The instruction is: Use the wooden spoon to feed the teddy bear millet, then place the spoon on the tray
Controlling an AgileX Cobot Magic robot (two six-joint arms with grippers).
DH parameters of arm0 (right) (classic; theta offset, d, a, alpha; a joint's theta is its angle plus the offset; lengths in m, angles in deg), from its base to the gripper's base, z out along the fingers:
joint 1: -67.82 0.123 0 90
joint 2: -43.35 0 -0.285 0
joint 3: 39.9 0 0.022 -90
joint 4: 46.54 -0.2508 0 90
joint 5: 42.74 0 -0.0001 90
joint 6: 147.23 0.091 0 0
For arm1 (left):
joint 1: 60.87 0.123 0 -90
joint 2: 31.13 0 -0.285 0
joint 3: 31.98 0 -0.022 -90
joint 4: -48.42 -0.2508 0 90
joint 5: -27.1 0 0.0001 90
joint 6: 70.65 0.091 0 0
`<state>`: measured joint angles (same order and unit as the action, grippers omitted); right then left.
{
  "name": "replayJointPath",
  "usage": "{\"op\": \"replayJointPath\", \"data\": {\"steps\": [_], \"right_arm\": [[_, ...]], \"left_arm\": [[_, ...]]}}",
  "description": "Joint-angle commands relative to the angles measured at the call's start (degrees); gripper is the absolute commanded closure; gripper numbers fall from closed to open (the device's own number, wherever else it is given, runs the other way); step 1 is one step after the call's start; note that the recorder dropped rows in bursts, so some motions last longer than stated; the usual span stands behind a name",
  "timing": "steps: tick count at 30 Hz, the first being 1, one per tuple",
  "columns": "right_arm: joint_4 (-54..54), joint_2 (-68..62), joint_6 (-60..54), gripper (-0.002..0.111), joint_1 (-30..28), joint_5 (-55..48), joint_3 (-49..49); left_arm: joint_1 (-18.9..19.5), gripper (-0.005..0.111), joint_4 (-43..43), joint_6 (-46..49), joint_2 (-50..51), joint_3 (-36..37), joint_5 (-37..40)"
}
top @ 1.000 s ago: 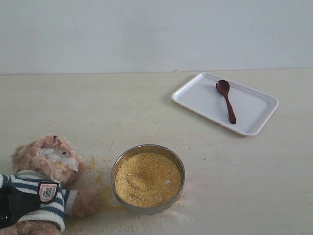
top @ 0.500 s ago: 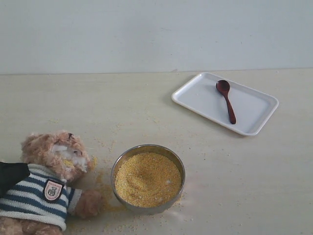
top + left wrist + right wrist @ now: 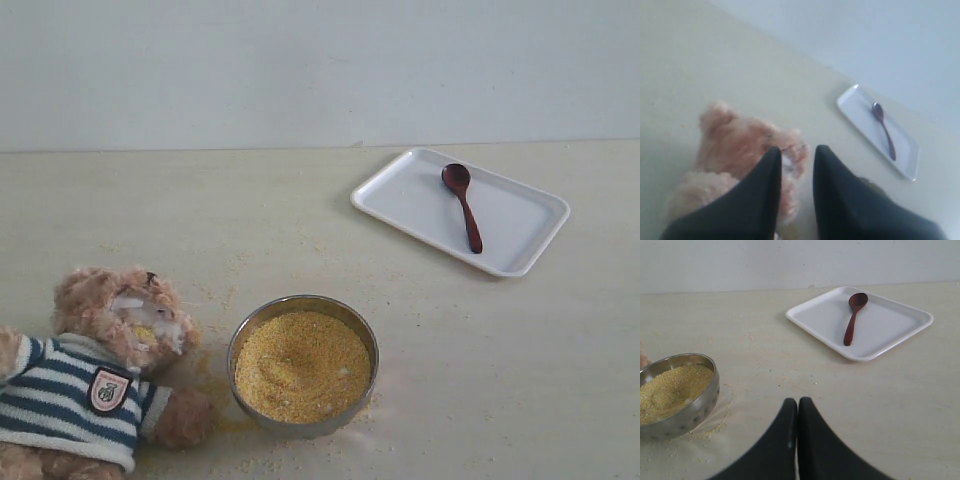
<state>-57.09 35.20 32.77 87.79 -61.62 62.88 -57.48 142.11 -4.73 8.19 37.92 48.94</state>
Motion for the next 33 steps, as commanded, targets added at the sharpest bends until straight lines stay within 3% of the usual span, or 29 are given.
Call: {"op": "replayJointPath", "data": {"steps": [1,11,26,33], "right_arm": [[0.58,0.36,0.00,0.108,-0.12,0.06,0.01],[0.58,0.36,0.00,0.108,-0.12,0.23,0.01],[0.58,0.36,0.00,0.108,-0.12,0.23,0.01],[0.44,0.36,0.00,0.108,-0.12,0.36,0.01]], "left_arm": [[0.07,0.102,-0.36,-0.82,-8.58,-0.35,2.43],[0.07,0.102,-0.36,-1.59,-23.60,-0.35,7.77],[0.07,0.102,-0.36,-1.45,-31.53,0.13,6.75],[-4.65,0.102,-3.73,0.69,-31.53,0.69,-0.67]]}}
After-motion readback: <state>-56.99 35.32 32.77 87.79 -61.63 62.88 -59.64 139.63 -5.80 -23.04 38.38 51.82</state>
